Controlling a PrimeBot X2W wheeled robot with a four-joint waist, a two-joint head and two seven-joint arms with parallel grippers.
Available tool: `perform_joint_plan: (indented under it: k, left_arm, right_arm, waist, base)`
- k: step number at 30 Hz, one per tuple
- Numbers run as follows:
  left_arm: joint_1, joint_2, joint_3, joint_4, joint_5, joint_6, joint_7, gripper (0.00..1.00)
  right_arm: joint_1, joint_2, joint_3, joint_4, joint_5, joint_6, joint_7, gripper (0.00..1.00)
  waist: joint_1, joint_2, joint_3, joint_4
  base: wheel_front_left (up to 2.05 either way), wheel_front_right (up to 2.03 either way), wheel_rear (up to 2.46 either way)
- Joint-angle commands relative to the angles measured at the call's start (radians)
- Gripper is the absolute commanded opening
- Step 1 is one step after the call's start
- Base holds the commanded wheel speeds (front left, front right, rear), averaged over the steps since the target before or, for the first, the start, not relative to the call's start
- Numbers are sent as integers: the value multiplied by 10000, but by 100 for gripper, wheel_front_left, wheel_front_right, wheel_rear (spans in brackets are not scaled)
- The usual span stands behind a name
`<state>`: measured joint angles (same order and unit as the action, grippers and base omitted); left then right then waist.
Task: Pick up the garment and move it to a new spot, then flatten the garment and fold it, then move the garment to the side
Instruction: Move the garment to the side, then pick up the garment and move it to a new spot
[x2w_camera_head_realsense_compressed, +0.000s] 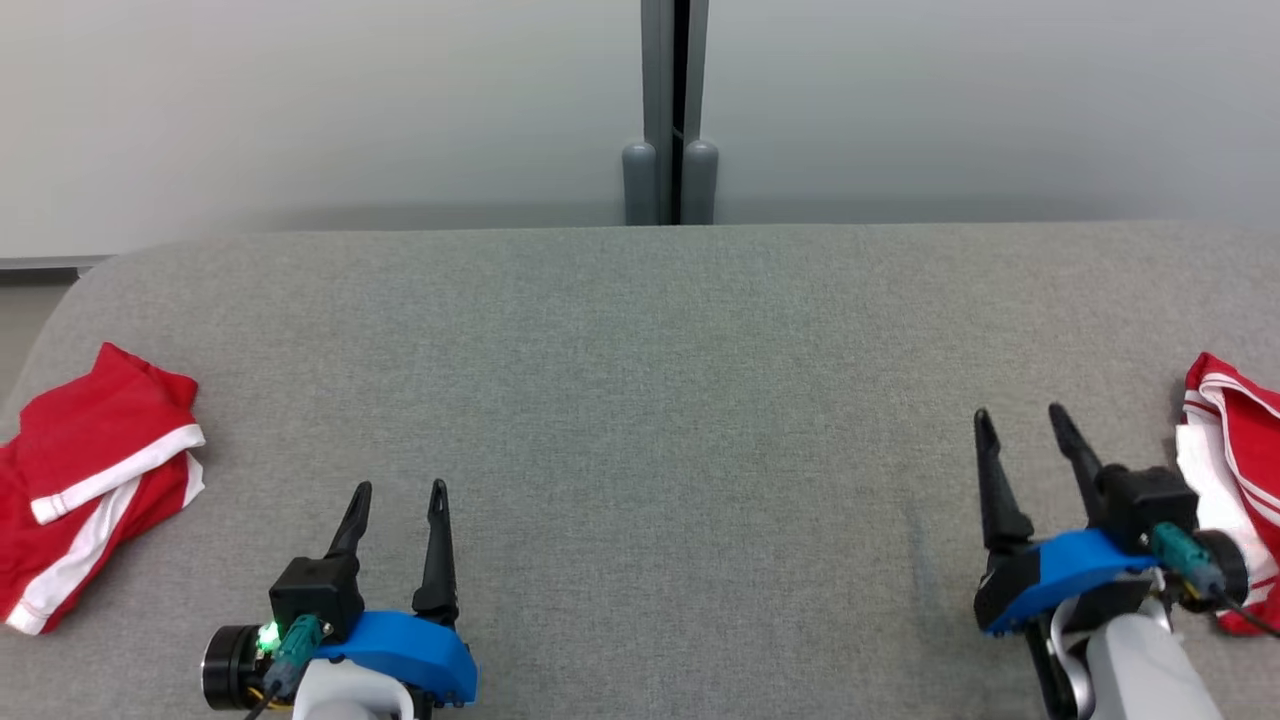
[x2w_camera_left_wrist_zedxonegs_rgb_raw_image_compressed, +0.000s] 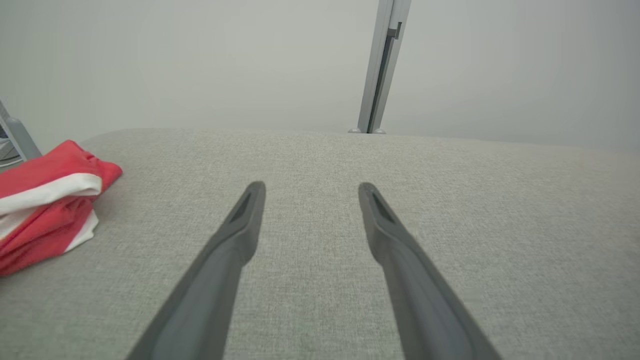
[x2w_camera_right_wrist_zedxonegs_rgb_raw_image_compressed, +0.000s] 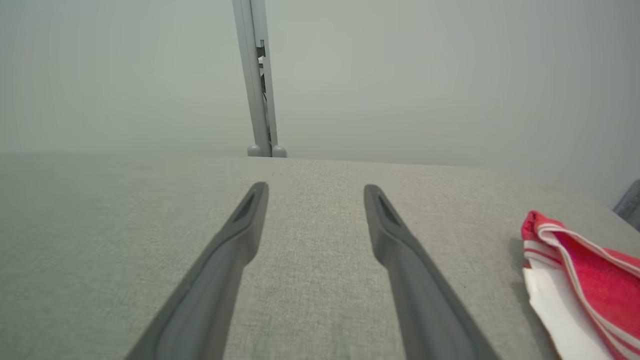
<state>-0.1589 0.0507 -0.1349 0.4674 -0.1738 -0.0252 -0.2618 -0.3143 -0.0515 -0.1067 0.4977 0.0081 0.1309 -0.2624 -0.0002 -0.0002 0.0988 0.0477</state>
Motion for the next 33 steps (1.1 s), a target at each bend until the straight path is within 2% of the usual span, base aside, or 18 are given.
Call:
perform_joint_plan:
  k: [1,9,18,22,28,33]
  left_arm:
    - [87,0,16,17,-9,84,-45,100]
    - [777,0,170,77,-32,241,-45,100]
    - [1182,1,271,-85,-142,341,-45,100]
    - [1086,7,185,-147,-196,349,-43,100]
    - [944,7,248,-129,-183,404,-43,100]
    - [1033,-2,439,-122,-100,432,-45,100]
  right_arm:
    - [305,-12,170,40,66,-3,-30,100]
    - [1639,-4,960,-109,1132,-3,-30,100]
    - [1970,-3,1288,-87,1377,-3,-30,100]
    - [1954,1,1369,-117,1281,-2,-30,100]
    - [1958,1,1628,-85,1341,-2,-30,100]
    - [1963,-3,1952,-84,1465,-3,-30,100]
  waist:
    - [2,2,-95,51]
    - [2,2,-848,137]
    - [2,2,-1127,-5]
    - [2,2,-1067,132]
    - [2,2,-966,1008]
    - [2,2,-892,2259]
  base:
    - [0,0,0]
    - [0,0,0]
    - [0,0,0]
    - [0,0,0]
    - [0,0,0]
    - [0,0,0]
